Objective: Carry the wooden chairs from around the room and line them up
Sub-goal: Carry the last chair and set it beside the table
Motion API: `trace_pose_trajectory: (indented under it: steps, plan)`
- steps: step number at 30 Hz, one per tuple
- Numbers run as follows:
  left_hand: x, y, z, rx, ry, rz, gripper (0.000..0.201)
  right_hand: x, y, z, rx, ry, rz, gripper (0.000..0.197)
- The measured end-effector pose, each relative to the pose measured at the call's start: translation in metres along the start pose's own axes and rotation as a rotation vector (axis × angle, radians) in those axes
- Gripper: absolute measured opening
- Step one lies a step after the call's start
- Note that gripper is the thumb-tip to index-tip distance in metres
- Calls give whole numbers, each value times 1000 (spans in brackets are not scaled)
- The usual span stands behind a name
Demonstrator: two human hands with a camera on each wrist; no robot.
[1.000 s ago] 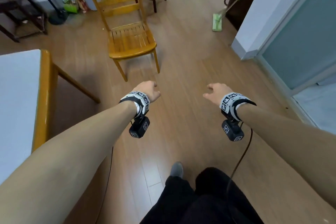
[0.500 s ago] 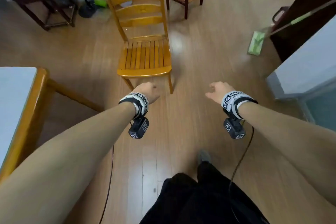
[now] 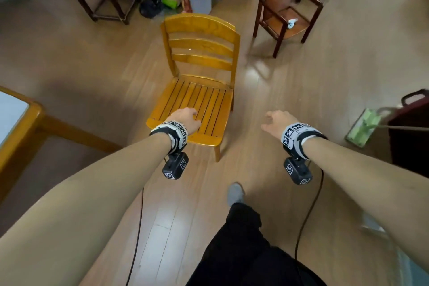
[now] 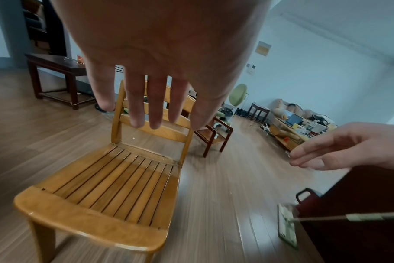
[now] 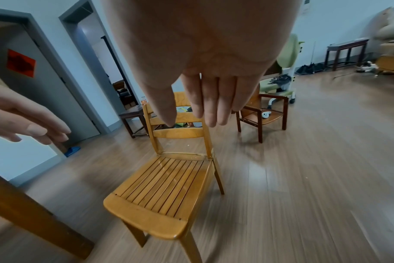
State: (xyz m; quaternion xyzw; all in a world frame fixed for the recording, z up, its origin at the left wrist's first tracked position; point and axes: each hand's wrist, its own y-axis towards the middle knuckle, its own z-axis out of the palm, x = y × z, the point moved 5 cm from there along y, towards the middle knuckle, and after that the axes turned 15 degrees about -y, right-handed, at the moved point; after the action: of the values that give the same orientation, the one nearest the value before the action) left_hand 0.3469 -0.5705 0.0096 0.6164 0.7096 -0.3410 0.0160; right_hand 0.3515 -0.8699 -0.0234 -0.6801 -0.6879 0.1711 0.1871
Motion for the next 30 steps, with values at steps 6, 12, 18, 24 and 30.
trace_pose_trajectory:
  steps: [6,12,18,24,30]
  plan:
    - [-56,95,-36,-55,-43,-87,49,-24,122,-81,6,-105,-94,55]
    - [-87,175,-57,-136,-101,-279,50,-28,252,-143,23,-142,-313,57]
    - [-111,218,-47,-251,-247,-530,51,-11,361,-198,0,-296,-567,55]
    - [-113,254,-52,-318,-388,-722,52,46,440,-241,19,-378,-805,54]
    - [-99,314,-66,-396,-533,-829,49,109,509,-265,24,-466,-937,55]
